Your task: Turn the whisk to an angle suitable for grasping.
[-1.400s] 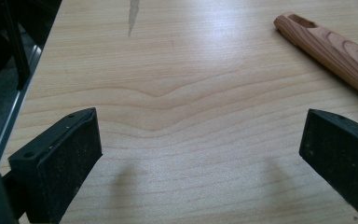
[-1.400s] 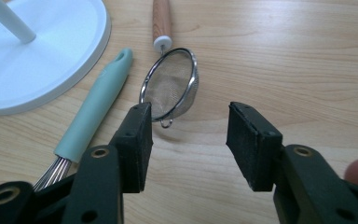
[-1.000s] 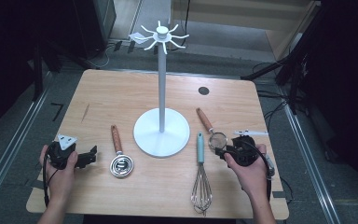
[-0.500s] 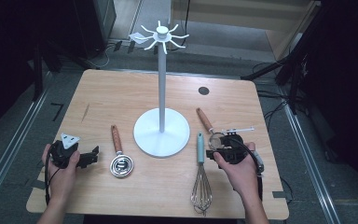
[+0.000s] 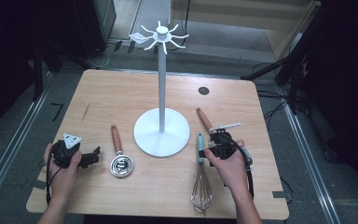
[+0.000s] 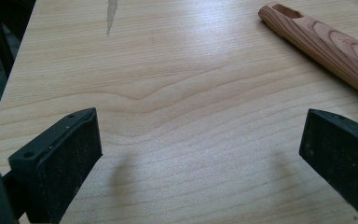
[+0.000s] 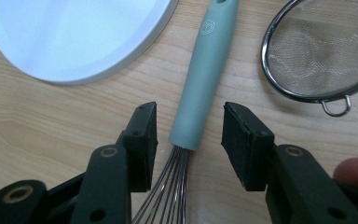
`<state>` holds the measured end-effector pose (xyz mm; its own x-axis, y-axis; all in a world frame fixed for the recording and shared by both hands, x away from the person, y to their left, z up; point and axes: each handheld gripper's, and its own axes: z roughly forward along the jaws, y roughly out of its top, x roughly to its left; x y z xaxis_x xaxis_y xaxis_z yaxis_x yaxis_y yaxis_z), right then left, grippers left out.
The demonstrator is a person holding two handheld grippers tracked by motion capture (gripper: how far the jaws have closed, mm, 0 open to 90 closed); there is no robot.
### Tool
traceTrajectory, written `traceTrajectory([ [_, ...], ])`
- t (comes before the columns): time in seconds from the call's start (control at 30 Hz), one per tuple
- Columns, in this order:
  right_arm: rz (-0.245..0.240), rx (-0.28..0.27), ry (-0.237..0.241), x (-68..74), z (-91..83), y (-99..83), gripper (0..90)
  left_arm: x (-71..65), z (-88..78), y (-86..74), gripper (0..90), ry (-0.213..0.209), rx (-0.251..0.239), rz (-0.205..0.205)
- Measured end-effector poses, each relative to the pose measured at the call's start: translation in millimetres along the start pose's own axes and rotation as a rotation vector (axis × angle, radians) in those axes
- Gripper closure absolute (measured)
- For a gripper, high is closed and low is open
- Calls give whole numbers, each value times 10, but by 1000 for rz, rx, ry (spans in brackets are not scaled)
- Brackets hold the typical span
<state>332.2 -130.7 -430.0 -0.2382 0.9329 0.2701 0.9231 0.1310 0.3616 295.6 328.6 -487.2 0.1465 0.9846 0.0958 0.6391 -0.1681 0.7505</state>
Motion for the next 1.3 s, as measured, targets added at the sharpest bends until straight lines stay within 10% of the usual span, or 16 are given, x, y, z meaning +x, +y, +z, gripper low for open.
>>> traceTrajectory([
  [1.3,-4,208,-187,181,491,217,654,2,10,4,0,3,10,-6],
])
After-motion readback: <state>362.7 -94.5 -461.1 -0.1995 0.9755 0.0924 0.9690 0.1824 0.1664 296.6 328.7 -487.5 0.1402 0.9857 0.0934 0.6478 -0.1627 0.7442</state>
